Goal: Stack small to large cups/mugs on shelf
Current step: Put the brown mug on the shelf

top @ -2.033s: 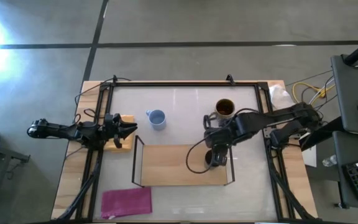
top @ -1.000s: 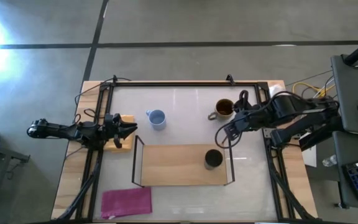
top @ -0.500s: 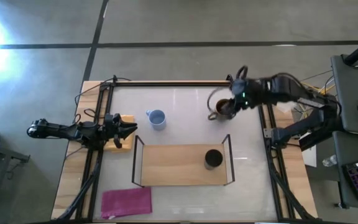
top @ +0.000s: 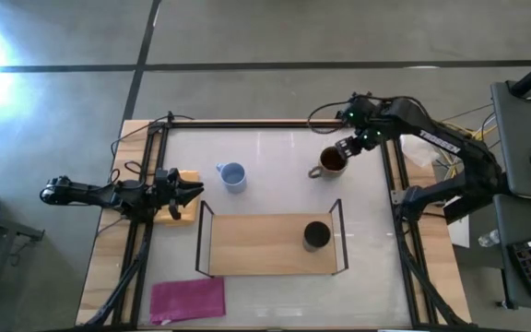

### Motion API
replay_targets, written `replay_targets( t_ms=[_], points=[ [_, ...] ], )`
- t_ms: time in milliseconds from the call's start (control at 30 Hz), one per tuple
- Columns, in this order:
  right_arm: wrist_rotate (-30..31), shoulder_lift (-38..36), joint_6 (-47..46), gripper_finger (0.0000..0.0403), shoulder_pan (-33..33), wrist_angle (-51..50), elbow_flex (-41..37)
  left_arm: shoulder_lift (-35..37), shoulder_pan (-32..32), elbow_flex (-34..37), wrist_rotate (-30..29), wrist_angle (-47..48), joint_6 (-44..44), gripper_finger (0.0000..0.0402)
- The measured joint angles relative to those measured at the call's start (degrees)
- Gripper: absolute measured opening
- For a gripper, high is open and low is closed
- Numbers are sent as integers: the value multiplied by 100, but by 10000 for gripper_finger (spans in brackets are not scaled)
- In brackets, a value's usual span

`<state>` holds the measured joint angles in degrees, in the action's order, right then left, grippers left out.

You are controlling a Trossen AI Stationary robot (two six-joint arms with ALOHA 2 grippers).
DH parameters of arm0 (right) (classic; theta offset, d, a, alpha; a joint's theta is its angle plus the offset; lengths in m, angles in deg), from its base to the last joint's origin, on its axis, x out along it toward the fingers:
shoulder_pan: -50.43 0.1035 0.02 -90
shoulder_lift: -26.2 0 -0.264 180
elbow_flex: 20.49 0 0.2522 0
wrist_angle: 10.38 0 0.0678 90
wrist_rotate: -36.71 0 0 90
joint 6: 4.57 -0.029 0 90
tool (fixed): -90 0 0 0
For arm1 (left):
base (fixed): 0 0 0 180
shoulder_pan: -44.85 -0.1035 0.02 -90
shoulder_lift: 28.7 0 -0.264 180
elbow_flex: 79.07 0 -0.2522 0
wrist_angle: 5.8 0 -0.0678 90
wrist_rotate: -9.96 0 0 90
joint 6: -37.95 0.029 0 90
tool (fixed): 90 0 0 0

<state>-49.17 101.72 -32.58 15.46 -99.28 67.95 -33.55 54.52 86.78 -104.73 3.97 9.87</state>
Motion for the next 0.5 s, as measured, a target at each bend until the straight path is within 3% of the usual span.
replay_targets(
  t_ms=[133,267,500],
  points=[
    [-351,0,-276,181,-535,197,-556,0,0,0,0,0,0,84],
    [-747,-4,-898,199,-558,515,-876,0,0,0,-1,0,0,84],
    [-500,-56,-2371,213,-246,598,-994,0,0,0,0,0,-1,84]
  ],
)
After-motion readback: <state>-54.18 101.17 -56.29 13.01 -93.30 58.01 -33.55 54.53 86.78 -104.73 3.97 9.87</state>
